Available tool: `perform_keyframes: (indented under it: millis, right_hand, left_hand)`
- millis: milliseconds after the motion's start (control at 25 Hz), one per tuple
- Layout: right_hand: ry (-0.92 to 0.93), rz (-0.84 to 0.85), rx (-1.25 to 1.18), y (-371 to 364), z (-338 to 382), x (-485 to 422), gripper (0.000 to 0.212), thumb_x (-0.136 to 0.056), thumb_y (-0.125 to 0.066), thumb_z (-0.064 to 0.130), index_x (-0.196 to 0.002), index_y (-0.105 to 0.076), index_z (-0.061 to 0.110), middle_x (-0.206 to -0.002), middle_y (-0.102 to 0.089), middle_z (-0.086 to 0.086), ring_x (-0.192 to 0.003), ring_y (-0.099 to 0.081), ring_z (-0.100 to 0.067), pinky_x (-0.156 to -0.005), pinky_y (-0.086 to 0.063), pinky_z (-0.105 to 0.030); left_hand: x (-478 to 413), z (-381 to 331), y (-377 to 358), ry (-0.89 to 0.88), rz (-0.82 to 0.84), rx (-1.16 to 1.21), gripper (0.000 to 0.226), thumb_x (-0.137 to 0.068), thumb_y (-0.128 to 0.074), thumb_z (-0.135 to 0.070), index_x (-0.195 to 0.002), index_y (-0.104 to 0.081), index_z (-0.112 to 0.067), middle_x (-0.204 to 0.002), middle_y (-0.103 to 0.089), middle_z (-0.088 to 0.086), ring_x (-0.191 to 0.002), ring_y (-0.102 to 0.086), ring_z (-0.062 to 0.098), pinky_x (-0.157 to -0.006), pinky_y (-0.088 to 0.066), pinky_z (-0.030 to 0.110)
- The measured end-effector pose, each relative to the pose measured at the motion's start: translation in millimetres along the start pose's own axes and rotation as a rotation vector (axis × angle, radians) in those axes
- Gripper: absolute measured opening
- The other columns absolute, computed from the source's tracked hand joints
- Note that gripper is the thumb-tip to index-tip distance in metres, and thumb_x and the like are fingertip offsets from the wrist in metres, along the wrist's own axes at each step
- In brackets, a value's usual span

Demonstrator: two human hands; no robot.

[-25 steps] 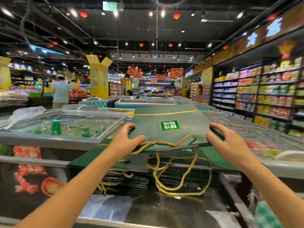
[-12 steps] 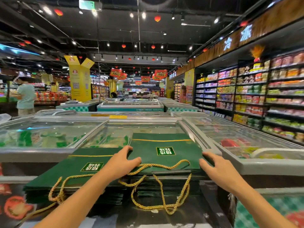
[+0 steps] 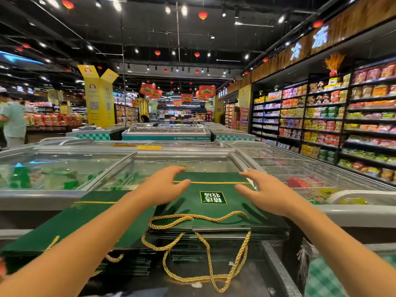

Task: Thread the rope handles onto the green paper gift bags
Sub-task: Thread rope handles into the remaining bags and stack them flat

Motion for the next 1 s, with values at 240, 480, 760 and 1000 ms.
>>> perform_keyframes:
  millis: [240, 480, 760, 1000]
  right_hand:
    - [-0.028, 0.282, 0.189, -62.3, 2.0, -54.9, 0.085, -0.090, -0.035, 0.080, -0.161, -0.018, 0.037, -0.171, -0.005, -0.007, -0.157, 0.000, -0.027, -0.126, -0.008, -0.051]
    - [-0.032, 0.260, 0.228, -100.6, -20.6, -56.4, 0.086, -0.087, -0.025, 0.086, -0.160, -0.013, 0.043, -0.171, -0.008, -0.002, -0.157, -0.003, -0.022, -0.126, -0.007, -0.050]
    - [-0.047, 0.282, 0.222, -95.7, -14.4, -53.6, 0.083, -0.090, -0.029, 0.083, -0.160, -0.018, 0.040, -0.170, -0.012, -0.001, -0.157, -0.007, -0.023, -0.125, -0.011, -0.049]
    - [0.162, -0.074, 0.239, -53.5, 52.4, -36.8, 0.029, -0.096, -0.056, 0.048, -0.109, -0.069, 0.026, -0.110, -0.071, 0.004, -0.106, -0.064, -0.021, -0.085, -0.055, -0.039]
  left_hand:
    - [-54.4, 20.7, -52.9, -0.027, 0.283, -0.262, 0.068, -0.100, -0.027, -0.066, -0.160, -0.011, -0.040, -0.169, -0.008, 0.008, -0.155, -0.007, 0.030, -0.126, -0.006, 0.048]
    - [-58.1, 44.0, -96.3, -0.033, 0.296, -0.360, 0.068, -0.096, -0.012, -0.074, -0.157, -0.001, -0.048, -0.169, 0.001, 0.005, -0.156, 0.002, 0.029, -0.125, 0.002, 0.047]
    - [-50.5, 38.4, -90.3, -0.048, 0.224, -0.290, 0.066, -0.099, -0.023, -0.069, -0.158, -0.016, -0.043, -0.168, -0.013, 0.003, -0.155, -0.010, 0.026, -0.124, -0.007, 0.042]
    - [14.7, 68.9, -8.6, -0.046, 0.014, -0.045, 0.027, -0.100, -0.057, -0.036, -0.121, -0.068, -0.024, -0.122, -0.067, -0.007, -0.112, -0.060, 0.009, -0.096, -0.047, 0.026]
Point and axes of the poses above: each hand's wrist, its own x-axis away from the middle knuckle, its own y-axis out of the back of the hand, z = x × y, the point moved 1 cm from there along -x, towards the middle knuckle
